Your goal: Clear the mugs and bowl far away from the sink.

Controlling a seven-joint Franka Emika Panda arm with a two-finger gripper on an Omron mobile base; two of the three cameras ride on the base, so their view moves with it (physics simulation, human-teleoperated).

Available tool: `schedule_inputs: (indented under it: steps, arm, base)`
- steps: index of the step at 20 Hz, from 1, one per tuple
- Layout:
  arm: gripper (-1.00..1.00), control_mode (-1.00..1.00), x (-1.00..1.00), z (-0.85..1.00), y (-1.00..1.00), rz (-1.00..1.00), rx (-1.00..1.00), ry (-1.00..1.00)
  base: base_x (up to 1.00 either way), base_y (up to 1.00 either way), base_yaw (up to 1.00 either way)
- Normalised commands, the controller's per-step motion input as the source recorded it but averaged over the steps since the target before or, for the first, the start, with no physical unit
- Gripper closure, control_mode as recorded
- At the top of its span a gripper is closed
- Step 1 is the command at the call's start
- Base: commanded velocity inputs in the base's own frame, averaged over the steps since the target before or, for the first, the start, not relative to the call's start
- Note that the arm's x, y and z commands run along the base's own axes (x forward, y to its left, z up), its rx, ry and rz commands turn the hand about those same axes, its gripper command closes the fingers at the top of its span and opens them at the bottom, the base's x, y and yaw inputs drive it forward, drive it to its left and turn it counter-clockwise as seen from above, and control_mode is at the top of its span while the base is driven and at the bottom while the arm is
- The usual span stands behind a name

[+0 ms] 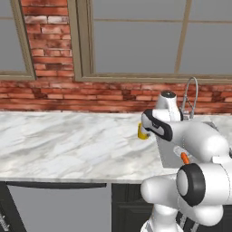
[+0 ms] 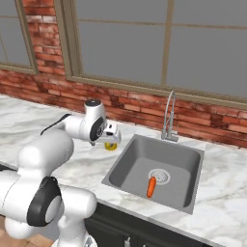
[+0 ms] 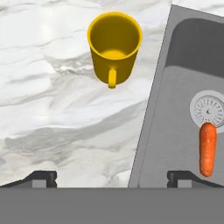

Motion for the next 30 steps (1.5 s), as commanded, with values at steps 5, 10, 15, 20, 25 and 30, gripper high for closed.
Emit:
schedule_inputs:
  steps: [5, 10, 15, 20, 25, 30]
  arm:
    - [-1.00, -1.00, 0.30, -0.03, 0.00, 0.00, 0.03, 0.00]
    - [-1.00, -1.00, 0.18, -0.18, 0.00, 0.00, 0.04, 0.00]
    - [-1.00, -1.00, 0.07, -0.31, 0.00, 0.00, 0.04, 0.00]
    - [-1.00, -1.00, 0.23, -0.28, 0.00, 0.00, 0.00, 0.00]
    - [-1.00, -1.00, 0.29, -0.19, 0.00, 0.00, 0.00, 0.00]
    - [-1.00, -1.00, 0.27, -0.10, 0.00, 0.00, 0.00, 0.00]
  base:
    - [0.00, 0.00, 0.00]
    - [0.00, 0.00, 0.00]
    - [0.00, 0.00, 0.00]
    - [0.00, 0.00, 0.00]
    - [0.00, 0.00, 0.00]
    - [0.00, 0.00, 0.00]
